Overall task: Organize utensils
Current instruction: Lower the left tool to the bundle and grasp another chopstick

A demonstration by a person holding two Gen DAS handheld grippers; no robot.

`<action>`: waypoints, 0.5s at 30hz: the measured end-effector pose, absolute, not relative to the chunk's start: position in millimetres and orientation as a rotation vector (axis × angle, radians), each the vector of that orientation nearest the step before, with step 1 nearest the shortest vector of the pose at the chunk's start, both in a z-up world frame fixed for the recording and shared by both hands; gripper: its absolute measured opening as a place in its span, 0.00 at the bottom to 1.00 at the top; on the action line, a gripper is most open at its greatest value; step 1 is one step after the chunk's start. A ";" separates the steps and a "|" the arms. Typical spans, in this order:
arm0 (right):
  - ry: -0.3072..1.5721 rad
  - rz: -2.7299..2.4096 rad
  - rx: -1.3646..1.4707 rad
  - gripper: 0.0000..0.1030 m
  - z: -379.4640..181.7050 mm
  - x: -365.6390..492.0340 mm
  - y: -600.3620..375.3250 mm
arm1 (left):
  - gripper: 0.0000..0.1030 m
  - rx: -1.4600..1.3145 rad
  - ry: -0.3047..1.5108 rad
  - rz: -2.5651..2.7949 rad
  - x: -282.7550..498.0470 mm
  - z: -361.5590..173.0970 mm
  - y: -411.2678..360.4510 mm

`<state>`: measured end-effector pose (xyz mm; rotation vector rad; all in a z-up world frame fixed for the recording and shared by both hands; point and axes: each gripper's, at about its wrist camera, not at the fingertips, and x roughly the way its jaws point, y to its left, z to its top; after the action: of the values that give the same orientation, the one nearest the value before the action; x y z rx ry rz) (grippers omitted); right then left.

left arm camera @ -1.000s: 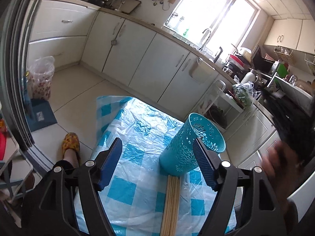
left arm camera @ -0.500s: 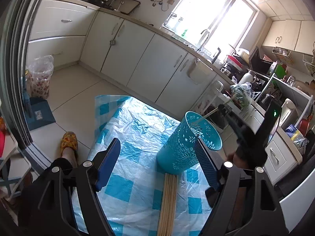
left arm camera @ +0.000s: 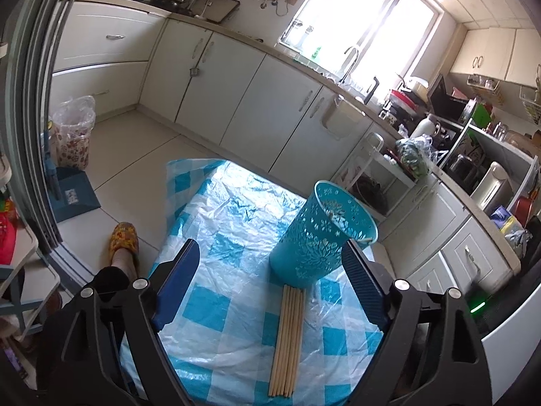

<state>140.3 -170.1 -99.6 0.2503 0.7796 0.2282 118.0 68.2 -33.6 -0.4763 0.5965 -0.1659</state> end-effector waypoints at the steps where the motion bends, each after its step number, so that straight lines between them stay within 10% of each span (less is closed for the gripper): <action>1: 0.835 0.233 0.251 0.19 -113.3 141.5 -167.8 | 0.80 -0.471 0.605 -0.166 117.2 -35.0 67.6; 15: 1.018 0.176 0.164 0.14 -175.5 174.2 -146.1 | 0.82 -0.379 0.723 -0.171 115.0 -56.5 58.1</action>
<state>174.2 -146.1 -175.5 0.1640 1.0182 0.1759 115.0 58.1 -56.5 -0.3793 0.7235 -0.1714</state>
